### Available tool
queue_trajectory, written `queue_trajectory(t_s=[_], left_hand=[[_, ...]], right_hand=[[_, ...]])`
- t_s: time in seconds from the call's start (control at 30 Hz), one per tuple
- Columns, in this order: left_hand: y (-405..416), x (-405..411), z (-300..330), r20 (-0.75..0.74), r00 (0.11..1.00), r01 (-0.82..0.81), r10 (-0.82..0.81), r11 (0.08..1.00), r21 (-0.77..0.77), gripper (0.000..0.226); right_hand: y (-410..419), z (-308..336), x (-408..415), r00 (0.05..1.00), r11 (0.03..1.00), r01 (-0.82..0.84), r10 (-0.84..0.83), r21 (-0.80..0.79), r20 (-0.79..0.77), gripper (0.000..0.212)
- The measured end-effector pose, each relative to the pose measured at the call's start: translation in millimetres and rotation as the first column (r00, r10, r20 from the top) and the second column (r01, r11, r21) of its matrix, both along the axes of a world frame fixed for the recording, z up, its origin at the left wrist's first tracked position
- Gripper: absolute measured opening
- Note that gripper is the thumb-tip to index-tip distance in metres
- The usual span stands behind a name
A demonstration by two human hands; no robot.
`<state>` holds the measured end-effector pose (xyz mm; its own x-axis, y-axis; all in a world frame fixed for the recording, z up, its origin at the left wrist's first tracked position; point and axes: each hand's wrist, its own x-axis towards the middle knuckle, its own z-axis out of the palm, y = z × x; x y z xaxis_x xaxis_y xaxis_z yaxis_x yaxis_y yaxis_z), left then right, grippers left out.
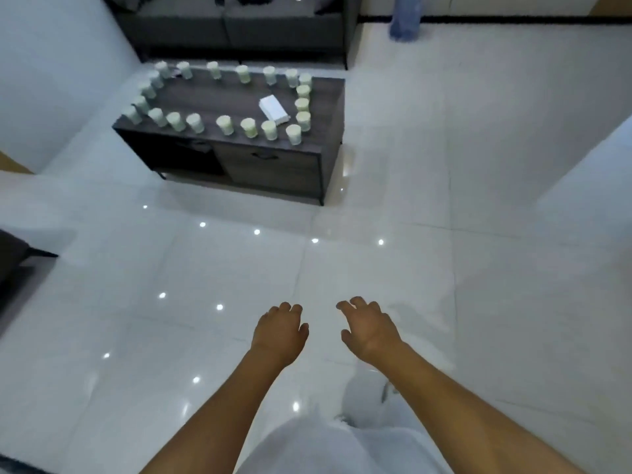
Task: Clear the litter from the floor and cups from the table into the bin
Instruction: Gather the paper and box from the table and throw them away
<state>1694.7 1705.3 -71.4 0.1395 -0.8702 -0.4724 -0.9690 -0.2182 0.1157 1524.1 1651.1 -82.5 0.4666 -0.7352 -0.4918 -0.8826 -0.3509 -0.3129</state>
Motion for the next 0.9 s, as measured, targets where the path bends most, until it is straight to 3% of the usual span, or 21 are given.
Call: queue_trajectory(t_s=[0.3, 0.6, 0.9], left_hand=[[-48.1, 119.5, -4.6, -0.037, 0.958, -0.283, 0.284, 0.959, 0.027, 0.042], [-183.5, 253.8, 13.9, -0.013, 0.900, -0.436, 0.436, 0.900, -0.012, 0.041], [-260.8, 417.2, 2.9, -0.089, 0.825, -0.561, 0.558, 0.827, -0.018, 0.042]], right_hand=[[-100.7, -0.5, 144.8, 0.950, 0.952, -0.305, 0.307, 0.038, -0.065, 0.053], [-259.1, 18.3, 295.4, 0.918, 0.918, -0.395, 0.396, 0.029, -0.018, 0.054], [-349.3, 14.5, 470.2, 0.877, 0.881, -0.474, 0.473, 0.011, -0.090, 0.055]])
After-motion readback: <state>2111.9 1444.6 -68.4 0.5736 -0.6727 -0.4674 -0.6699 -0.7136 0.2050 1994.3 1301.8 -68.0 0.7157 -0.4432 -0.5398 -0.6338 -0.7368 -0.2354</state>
